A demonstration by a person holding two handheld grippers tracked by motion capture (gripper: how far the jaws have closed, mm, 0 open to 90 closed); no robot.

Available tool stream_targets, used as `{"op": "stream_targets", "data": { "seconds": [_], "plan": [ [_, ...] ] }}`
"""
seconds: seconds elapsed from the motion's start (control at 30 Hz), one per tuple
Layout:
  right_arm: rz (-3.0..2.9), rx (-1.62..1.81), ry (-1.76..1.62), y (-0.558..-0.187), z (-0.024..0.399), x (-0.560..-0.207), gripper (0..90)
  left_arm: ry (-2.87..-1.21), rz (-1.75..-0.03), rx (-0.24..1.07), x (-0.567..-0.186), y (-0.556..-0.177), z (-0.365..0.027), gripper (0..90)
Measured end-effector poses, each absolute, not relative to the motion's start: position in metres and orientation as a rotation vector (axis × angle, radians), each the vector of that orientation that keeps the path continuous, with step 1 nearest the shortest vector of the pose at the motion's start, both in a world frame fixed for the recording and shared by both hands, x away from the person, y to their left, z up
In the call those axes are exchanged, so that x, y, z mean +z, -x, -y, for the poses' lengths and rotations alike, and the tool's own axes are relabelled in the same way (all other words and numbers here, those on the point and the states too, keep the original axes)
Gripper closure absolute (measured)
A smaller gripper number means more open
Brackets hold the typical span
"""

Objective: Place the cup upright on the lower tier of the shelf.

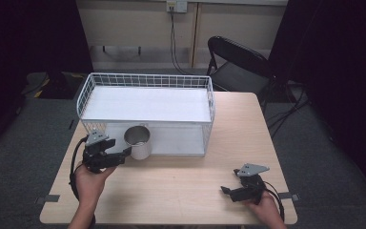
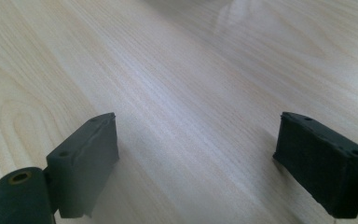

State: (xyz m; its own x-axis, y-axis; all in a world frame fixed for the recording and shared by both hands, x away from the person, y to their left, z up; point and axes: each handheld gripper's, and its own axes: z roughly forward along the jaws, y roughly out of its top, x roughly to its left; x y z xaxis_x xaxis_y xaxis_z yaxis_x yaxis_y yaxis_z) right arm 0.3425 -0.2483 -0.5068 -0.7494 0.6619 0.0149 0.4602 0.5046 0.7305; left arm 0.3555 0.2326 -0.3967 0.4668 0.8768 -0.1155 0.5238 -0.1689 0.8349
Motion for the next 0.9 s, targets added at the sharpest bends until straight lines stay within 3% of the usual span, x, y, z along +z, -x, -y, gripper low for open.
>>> {"op": "stream_targets", "data": {
  "seconds": [0.3, 0.53, 0.8, 0.9],
  "plan": [
    [-2.483, 1.086, -0.950, -0.342, 0.248, -0.507, 12.2, -1.844, -1.191, 0.487, -0.417, -0.347, -0.233, 17.3],
    [-2.483, 1.086, -0.950, -0.342, 0.248, -0.507, 12.2, -1.868, -1.183, 0.504, -0.429, -0.349, -0.223, 19.0],
    [-2.483, 1.086, -0.950, -0.342, 0.248, -0.507, 12.1, -1.892, -1.169, 0.514, -0.436, -0.359, -0.209, 28.8],
    [-2.483, 1.086, -0.950, -0.342, 0.248, -0.507, 12.1, -1.913, -1.156, 0.520, -0.436, -0.362, -0.204, 37.9]
  ]
}}
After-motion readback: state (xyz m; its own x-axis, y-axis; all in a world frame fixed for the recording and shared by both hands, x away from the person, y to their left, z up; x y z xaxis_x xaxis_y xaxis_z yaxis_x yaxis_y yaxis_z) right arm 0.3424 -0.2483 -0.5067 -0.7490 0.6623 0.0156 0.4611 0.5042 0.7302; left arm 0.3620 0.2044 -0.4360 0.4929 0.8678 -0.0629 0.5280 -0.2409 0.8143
